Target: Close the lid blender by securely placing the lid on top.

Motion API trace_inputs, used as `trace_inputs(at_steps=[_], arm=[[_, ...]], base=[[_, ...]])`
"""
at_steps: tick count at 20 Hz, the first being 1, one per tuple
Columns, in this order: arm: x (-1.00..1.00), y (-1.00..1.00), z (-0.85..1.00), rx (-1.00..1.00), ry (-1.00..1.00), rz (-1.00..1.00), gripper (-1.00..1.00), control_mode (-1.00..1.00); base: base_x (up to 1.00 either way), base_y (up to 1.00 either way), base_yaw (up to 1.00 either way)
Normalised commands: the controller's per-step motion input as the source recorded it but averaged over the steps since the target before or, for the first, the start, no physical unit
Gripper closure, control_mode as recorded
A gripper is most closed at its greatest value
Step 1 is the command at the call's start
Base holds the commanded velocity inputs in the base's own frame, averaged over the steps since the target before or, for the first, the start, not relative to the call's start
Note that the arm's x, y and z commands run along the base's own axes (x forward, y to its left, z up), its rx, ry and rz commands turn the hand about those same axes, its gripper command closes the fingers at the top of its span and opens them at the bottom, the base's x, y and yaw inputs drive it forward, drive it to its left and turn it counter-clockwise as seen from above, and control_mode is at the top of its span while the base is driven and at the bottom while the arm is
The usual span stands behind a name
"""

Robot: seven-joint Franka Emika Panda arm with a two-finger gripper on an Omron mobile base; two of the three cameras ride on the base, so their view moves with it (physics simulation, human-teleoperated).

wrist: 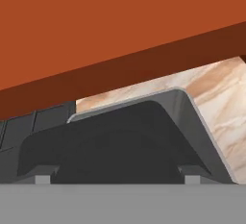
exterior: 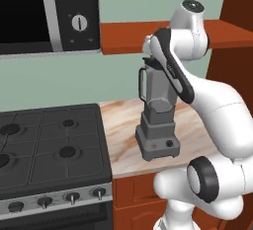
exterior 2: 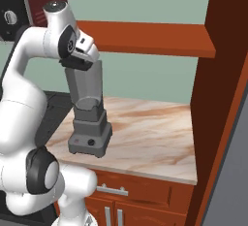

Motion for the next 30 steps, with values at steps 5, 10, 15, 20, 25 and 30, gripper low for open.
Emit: trace_inputs(at_steps=[5,10,15,20,25,30], arm=[[0.00,0.00,0.02,-0.07,0.00,-0.16,1.00,-1.00],[-0.01,0.00,0.01,-0.07,0.00,-0.20,1.00,-1.00],[-0.03,0.00,0.00,-0.09,0.00,-0.15,1.00,-1.00],[0.00,-0.06,-0.15,-0.11,0.00,-0.01,1.00,-1.00],[0.00,-0.02,-0.15,-0.23,0.00,0.10,1.00,-1.00],[0.00,-0.08,-0.19,-0.09,0.00,0.16,1.00,-1.00]], base=[[0.00,0.00,0.00],[0.00,0.00,0.00],[0.00,0.00,0.00],[0.00,0.00,0.00],[0.00,0.00,0.00],[0.00,0.00,0.00]])
